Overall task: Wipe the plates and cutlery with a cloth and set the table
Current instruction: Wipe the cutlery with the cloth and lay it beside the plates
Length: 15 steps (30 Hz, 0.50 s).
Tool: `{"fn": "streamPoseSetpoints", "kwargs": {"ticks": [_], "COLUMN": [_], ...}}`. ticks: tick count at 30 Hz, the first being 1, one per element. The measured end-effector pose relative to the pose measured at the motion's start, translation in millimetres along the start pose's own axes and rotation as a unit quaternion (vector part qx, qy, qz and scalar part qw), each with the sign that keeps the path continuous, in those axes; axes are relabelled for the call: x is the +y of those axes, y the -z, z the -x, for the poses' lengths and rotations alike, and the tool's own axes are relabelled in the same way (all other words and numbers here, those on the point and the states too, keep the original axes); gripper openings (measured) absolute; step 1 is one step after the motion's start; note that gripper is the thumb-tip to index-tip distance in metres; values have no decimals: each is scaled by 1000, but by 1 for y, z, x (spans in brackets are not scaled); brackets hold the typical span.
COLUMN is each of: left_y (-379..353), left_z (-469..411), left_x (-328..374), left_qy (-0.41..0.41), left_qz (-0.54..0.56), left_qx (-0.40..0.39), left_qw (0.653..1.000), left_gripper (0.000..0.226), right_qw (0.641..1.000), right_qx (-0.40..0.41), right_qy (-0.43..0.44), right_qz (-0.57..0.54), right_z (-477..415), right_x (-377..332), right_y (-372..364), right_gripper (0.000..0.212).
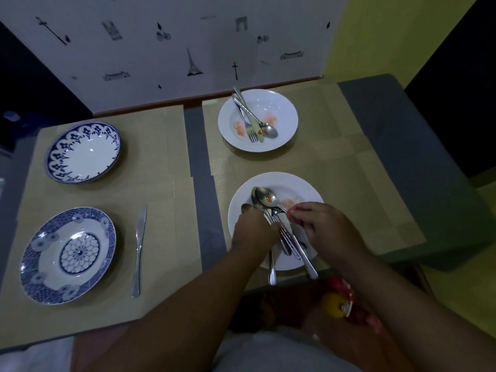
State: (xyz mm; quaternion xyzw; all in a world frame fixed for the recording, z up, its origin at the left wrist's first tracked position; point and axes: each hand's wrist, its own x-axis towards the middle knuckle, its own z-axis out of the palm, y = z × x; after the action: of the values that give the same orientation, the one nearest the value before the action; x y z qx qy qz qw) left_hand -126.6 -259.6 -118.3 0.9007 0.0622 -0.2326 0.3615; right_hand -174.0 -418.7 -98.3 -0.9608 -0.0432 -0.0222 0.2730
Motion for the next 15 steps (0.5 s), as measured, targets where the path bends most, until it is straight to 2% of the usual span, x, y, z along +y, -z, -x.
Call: {"fn": "streamPoseSetpoints", "kwargs": {"ticks": [10, 15], "left_y": [-1, 6], "left_z": [-6, -6], "left_x": [-1, -2], "left_qy": [1, -10], "left_qz": [-63, -85], "left_qx": [9, 11], "left_qw": [998, 996], "left_gripper": [16, 18], "right_qw": [999, 1000], "right_qx": [12, 4], "right_qy": [-33, -20], "right_qz": [-7, -6], "right_z": [-3, -5], "right_x": [4, 5], "right_y": [10, 9], "right_gripper": [30, 31]}}
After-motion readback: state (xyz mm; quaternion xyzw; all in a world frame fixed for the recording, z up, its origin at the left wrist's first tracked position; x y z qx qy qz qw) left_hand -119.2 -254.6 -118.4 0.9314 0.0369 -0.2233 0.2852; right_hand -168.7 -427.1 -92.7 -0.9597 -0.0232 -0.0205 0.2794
